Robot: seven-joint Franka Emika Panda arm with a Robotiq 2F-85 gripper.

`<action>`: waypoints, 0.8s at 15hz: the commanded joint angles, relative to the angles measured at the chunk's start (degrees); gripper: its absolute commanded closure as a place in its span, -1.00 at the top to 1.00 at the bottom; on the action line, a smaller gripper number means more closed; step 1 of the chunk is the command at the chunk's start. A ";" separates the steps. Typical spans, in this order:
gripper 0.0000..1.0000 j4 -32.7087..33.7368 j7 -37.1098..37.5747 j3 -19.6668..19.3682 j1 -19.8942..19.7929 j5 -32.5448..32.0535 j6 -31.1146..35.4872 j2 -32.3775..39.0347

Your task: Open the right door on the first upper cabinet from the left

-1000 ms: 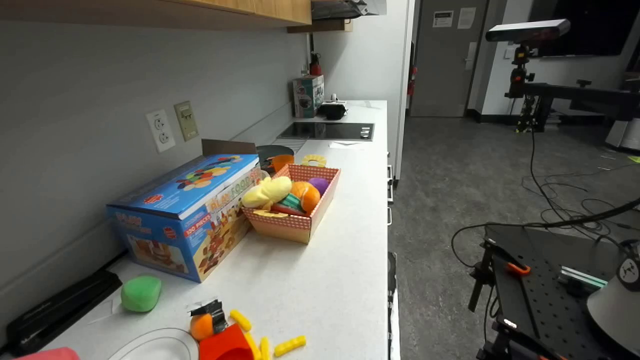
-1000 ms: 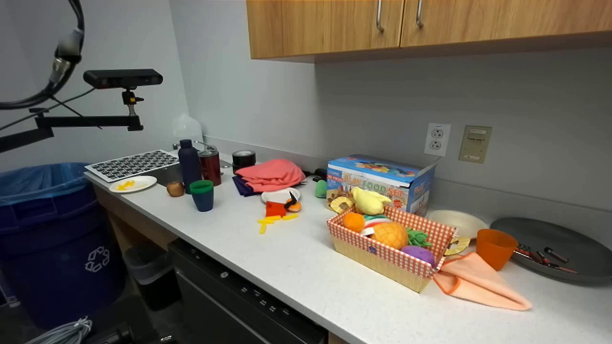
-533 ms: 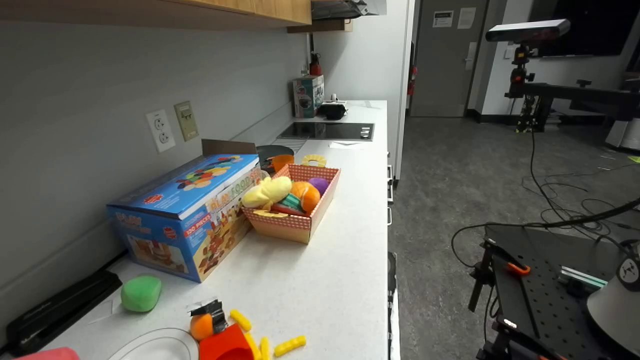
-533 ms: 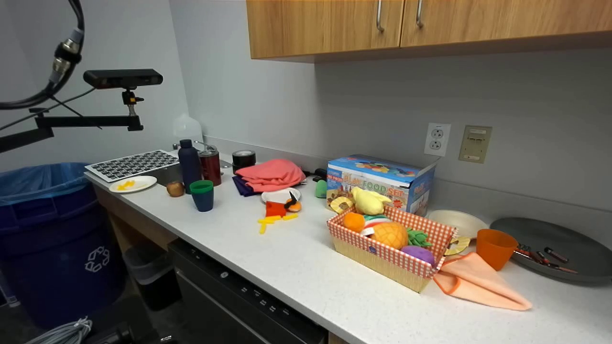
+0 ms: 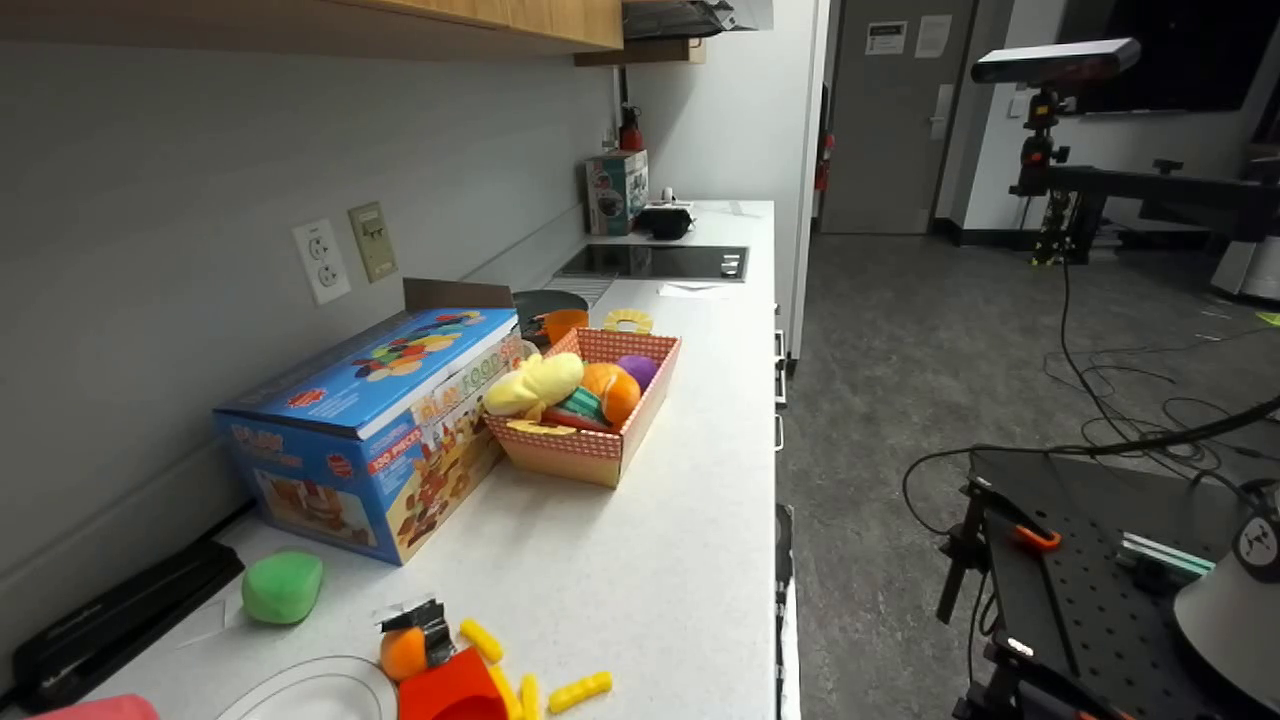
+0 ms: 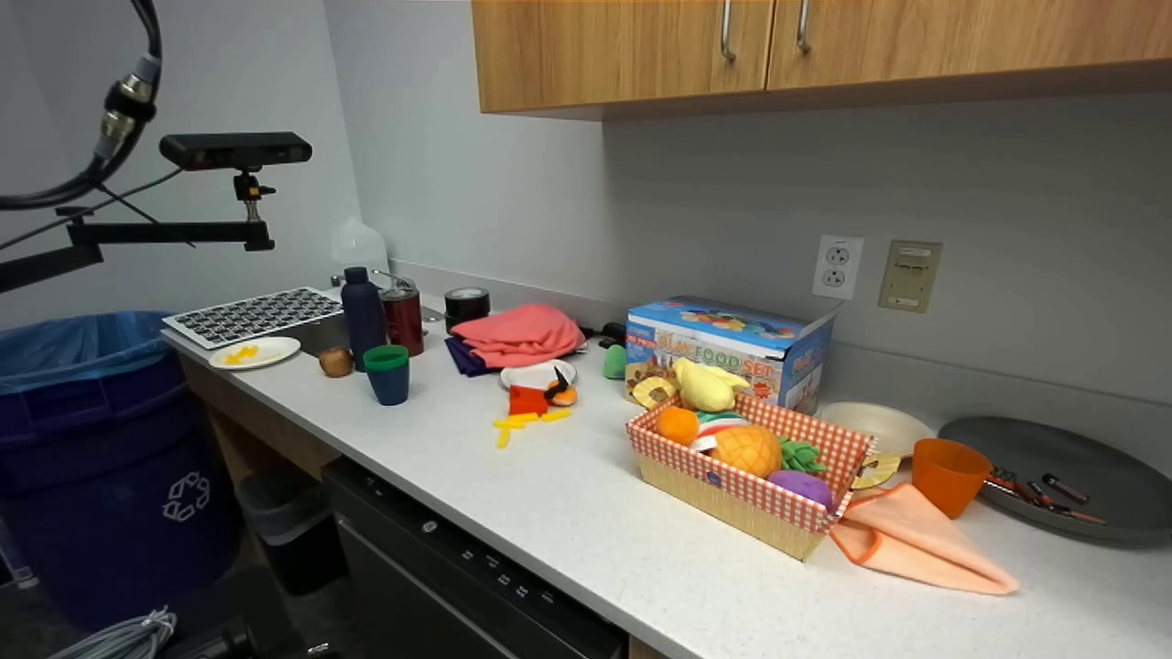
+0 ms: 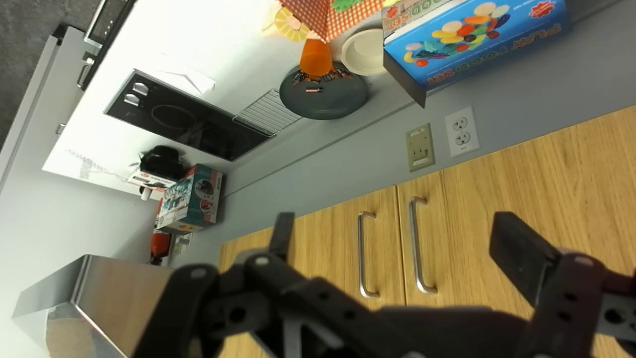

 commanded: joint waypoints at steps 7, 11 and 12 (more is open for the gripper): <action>1.00 1.56 1.82 1.13 -0.92 0.23 -4.12 0.72; 1.00 2.60 3.27 1.35 -0.33 0.66 -9.86 1.44; 1.00 3.04 3.44 1.43 -0.15 0.98 -11.52 1.69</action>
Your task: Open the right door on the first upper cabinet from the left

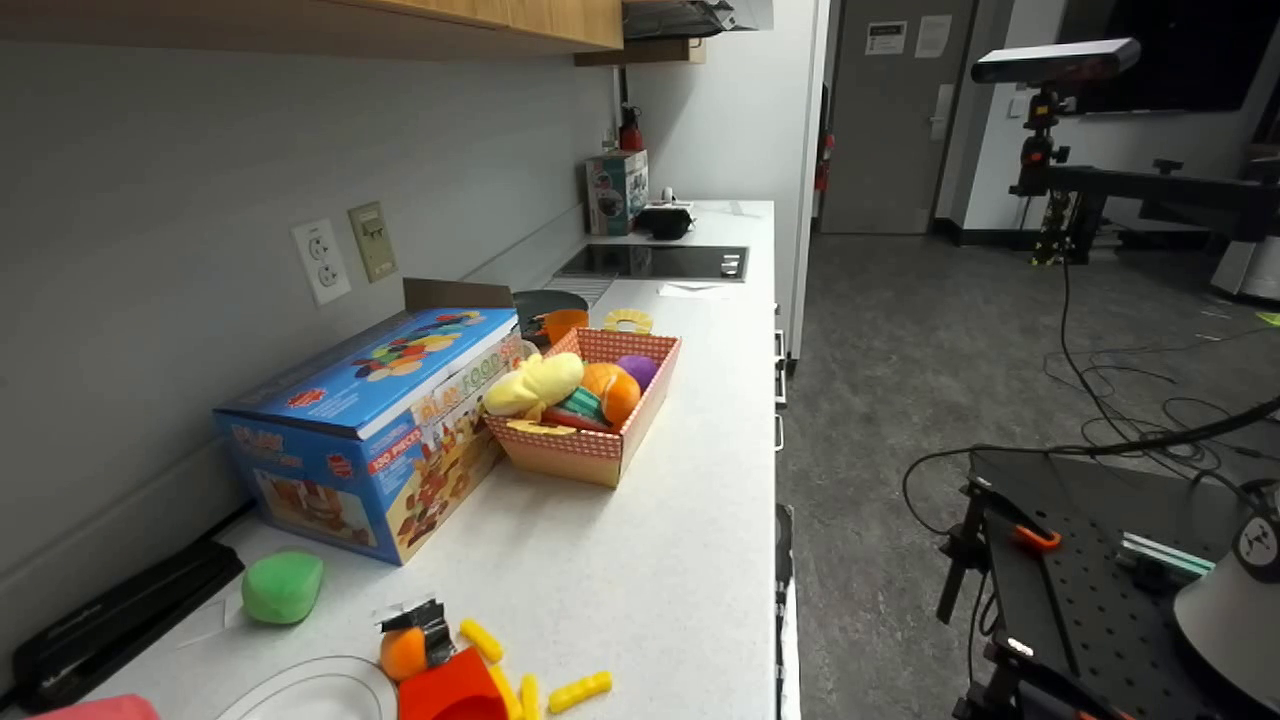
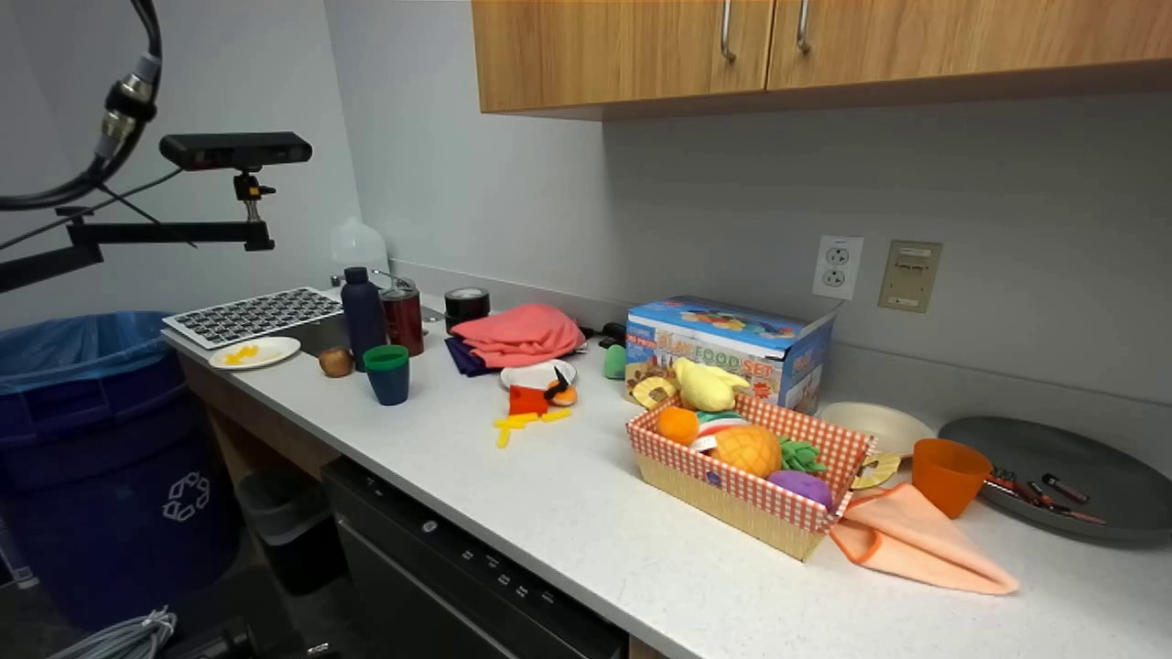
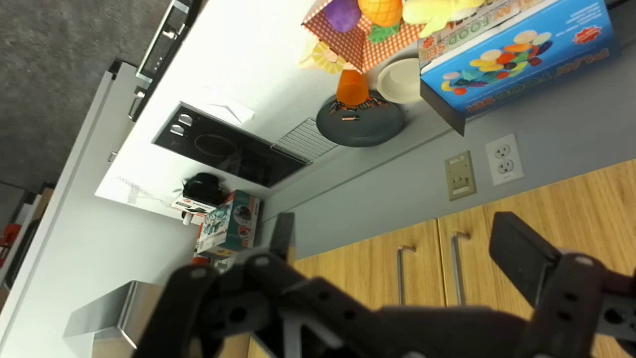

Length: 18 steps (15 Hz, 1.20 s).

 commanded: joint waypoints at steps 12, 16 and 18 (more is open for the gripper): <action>1.00 1.84 1.33 0.24 0.87 -0.22 -6.10 1.17; 1.00 2.13 -2.44 -1.94 3.91 6.49 -6.26 1.39; 1.00 2.21 -4.66 -2.99 5.25 10.35 -6.13 1.36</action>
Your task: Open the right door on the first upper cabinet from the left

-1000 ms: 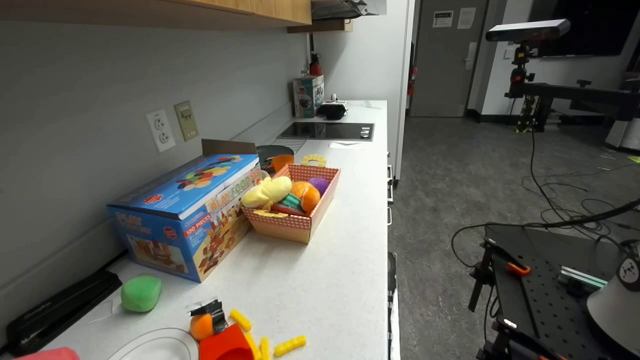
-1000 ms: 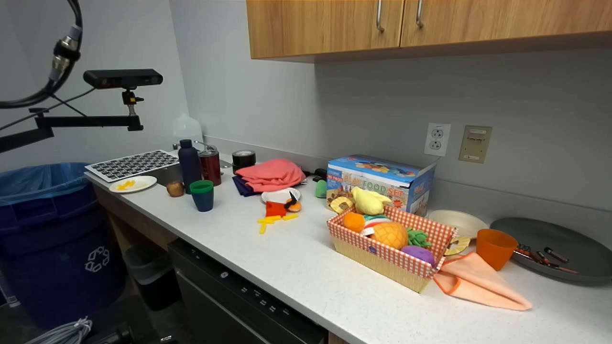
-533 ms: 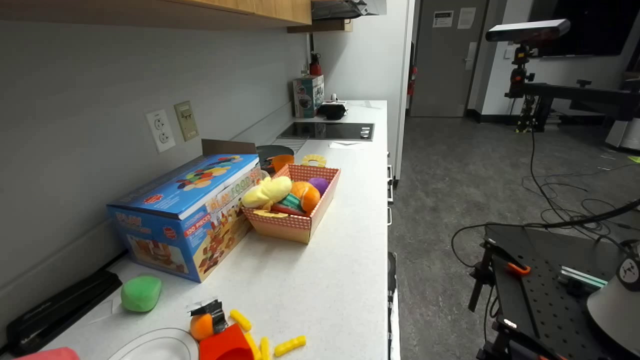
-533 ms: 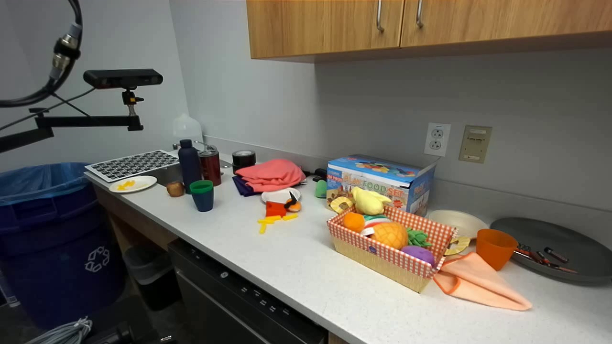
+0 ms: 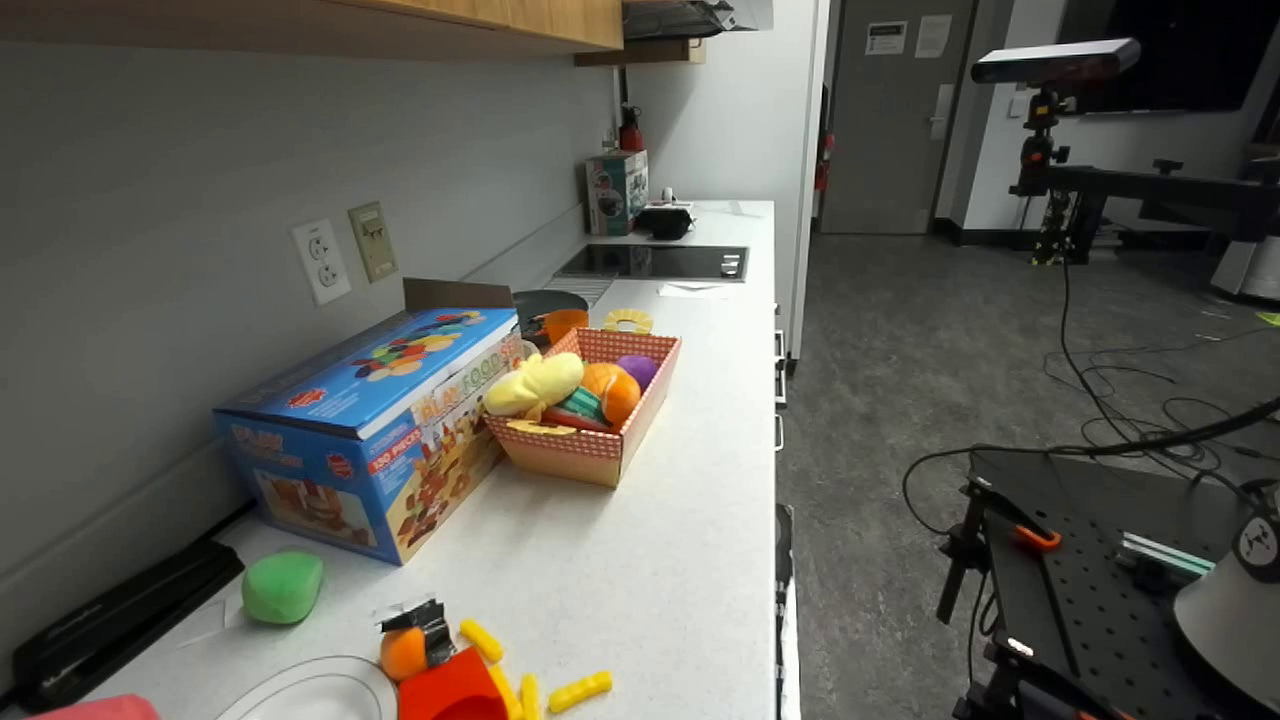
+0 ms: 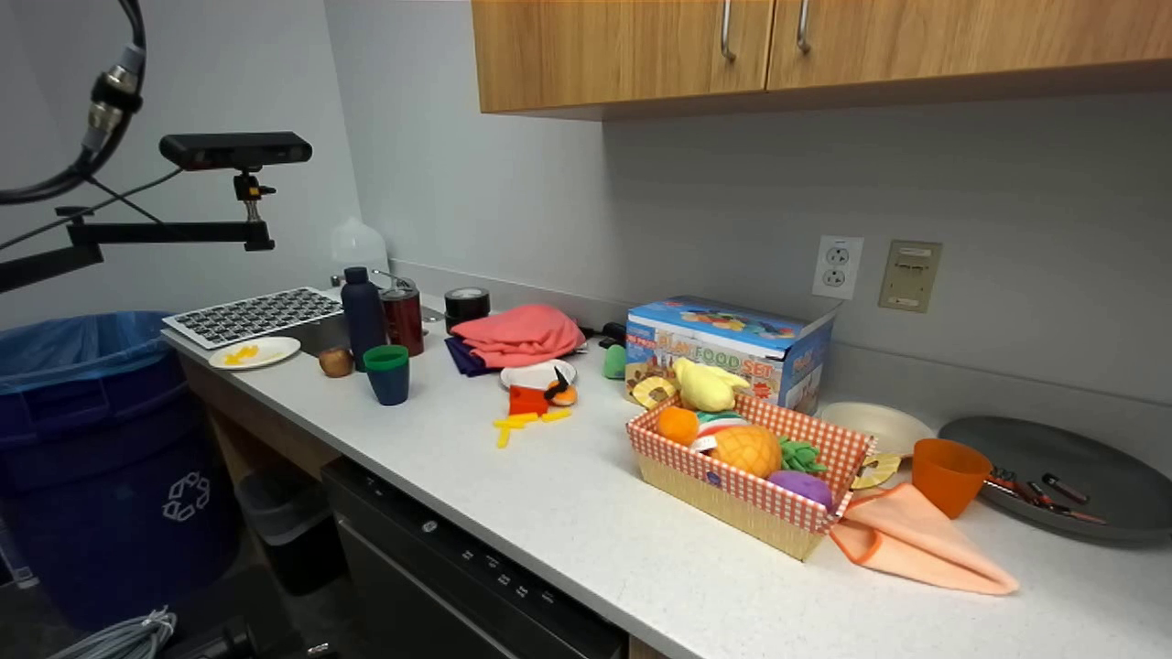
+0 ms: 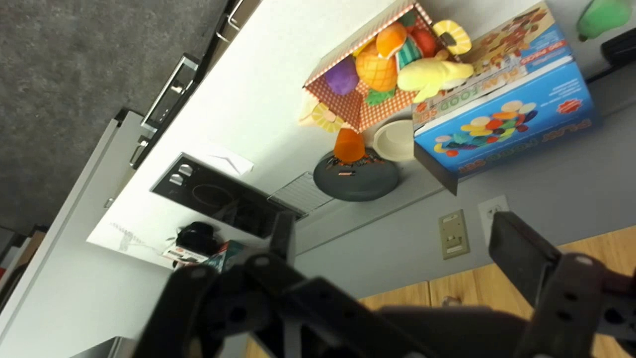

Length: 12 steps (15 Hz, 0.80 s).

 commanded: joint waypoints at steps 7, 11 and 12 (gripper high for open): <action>1.00 0.42 -7.35 -2.08 2.31 9.40 -2.38 0.11; 1.00 0.62 -8.23 -2.10 2.33 9.58 -3.80 0.11; 1.00 0.62 -8.24 -2.10 2.33 9.59 -3.80 0.12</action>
